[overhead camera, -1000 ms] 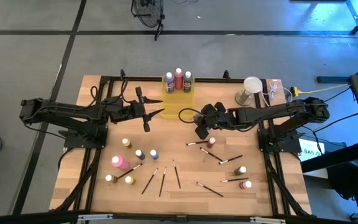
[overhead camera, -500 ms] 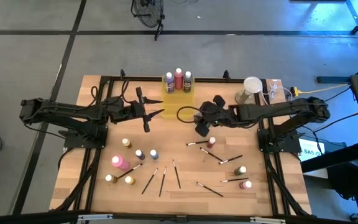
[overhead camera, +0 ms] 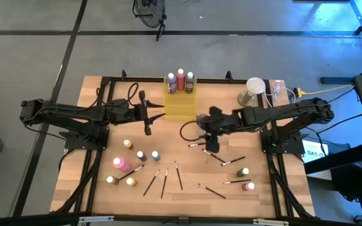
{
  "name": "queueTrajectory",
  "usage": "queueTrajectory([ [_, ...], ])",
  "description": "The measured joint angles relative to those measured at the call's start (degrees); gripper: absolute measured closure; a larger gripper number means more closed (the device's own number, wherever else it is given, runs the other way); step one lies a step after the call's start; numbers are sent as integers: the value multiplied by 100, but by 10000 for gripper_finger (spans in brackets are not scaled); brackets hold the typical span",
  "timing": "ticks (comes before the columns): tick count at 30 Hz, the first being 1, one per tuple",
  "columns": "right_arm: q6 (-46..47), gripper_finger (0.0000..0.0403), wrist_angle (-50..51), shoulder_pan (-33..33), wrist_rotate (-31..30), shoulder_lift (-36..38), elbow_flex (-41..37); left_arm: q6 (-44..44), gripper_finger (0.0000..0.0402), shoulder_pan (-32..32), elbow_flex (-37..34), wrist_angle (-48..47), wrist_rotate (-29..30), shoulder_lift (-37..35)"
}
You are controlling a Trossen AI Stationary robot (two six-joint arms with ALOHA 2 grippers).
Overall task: Pick & Place Paint Supplies
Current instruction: Put the small red paint bottle into the yellow bin
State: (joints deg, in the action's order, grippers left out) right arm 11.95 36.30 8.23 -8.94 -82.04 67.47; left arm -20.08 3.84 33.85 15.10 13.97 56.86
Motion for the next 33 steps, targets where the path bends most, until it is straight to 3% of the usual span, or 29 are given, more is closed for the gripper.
queueTrajectory([
  [6, 1363, 200, 1380, 88, 38, 0, 271, -9, 263, 0, 0, -40, 3, 0],
  [14, 2887, 199, 2335, 83, 306, -98, 334, -2, 261, 2, 0, -49, 5, 0],
  [33, 2854, 198, 2407, 99, 612, -1007, 331, 238, 261, 0, 0, -193, 7, 2],
])
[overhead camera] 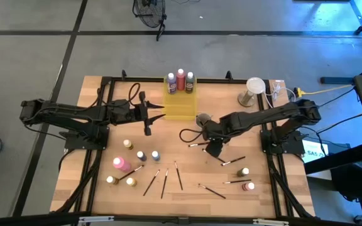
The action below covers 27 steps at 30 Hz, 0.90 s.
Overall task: Pick & Place Paint Supplies
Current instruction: Put the small red paint bottle into the yellow bin
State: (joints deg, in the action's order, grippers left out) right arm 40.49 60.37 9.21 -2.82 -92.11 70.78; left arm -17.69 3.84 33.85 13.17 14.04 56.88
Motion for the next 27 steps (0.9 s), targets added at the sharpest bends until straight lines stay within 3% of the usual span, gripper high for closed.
queueTrajectory([
  [20, -387, 200, -139, -31, -7, -401, 0, 96, 261, 1, 0, -15, -7, 0],
  [27, -389, 225, -140, -31, -100, -401, -25, 203, 261, 0, 0, -17, -11, 0],
])
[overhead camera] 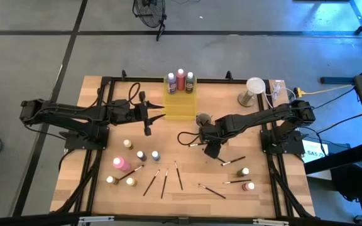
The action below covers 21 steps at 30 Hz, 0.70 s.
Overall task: Pick & Place Paint Supplies
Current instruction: Put the small red paint bottle into the yellow bin
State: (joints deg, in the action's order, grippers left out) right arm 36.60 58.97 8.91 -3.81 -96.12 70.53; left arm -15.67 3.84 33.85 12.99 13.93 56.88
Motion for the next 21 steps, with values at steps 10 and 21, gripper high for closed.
queueTrajectory([
  [10, 0, 264, -125, 2, -2, 2, -170, 12, 261, 0, 0, -2, -3, 0],
  [21, 0, 280, -59, 0, 178, 7, -170, 12, 261, 0, 0, -4, -6, 0],
])
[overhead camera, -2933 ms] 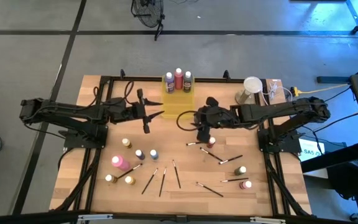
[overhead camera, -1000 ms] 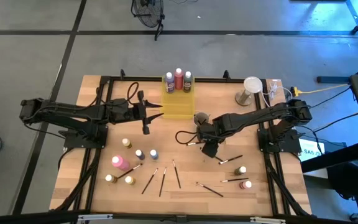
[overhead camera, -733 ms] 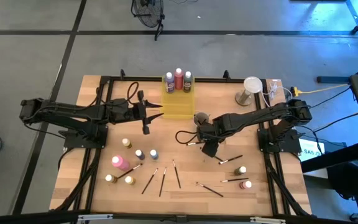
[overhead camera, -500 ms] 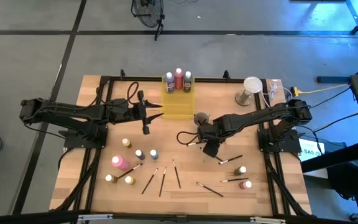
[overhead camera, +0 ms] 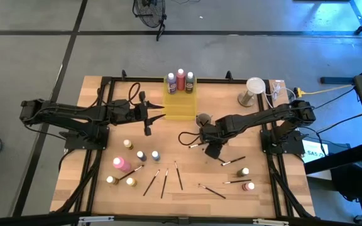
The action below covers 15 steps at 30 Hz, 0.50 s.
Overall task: Pick & Place Paint Supplies
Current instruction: Put the small red paint bottle into the yellow bin
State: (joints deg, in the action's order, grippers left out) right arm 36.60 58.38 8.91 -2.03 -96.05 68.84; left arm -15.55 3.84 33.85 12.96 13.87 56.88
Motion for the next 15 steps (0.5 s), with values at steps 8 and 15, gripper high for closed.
queueTrajectory([
  [8, 25, 282, 1060, 67, 84, -7, 308, 0, 261, 1, 0, 0, -1, 0],
  [15, 70, 283, 2575, 94, -6, -7, 1408, 0, 261, 0, 0, -1, -1, 0],
])
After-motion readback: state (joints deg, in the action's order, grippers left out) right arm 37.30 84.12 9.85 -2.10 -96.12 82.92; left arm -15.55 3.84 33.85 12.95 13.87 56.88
